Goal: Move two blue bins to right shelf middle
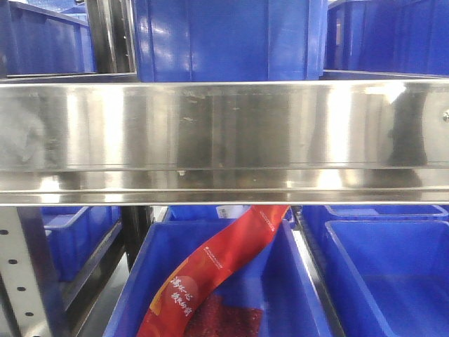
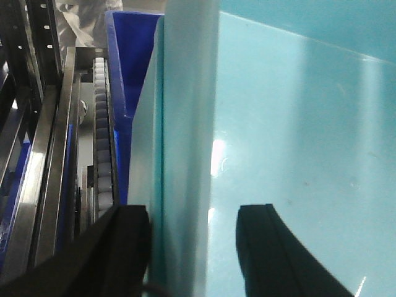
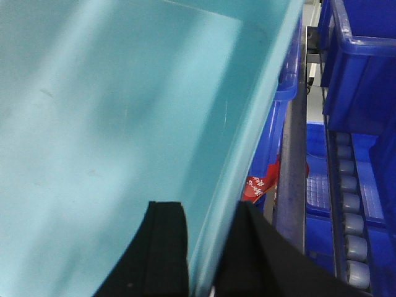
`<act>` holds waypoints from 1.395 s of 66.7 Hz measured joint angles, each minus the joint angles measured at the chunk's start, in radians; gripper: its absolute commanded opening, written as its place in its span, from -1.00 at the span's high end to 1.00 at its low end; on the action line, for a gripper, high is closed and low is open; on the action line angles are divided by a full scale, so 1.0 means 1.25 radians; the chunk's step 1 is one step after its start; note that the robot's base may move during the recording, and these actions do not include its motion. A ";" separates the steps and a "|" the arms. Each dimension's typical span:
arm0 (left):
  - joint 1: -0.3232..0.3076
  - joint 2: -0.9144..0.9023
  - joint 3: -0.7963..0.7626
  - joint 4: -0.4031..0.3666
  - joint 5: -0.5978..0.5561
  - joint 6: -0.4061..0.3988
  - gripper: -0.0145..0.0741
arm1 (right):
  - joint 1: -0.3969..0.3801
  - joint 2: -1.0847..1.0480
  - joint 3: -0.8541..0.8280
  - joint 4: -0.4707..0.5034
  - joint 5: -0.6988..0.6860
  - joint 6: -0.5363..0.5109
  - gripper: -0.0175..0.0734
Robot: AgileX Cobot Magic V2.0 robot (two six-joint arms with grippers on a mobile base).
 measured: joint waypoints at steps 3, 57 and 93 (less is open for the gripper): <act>0.000 0.000 0.000 0.000 0.000 0.000 0.92 | 0.000 0.000 0.000 0.000 0.000 0.000 0.95; 0.000 0.060 0.000 -0.003 0.239 -0.003 0.92 | 0.003 0.063 0.000 0.009 0.121 0.000 0.95; 0.000 0.159 0.000 0.003 0.250 -0.002 0.60 | 0.003 0.169 0.000 -0.062 0.121 -0.003 0.79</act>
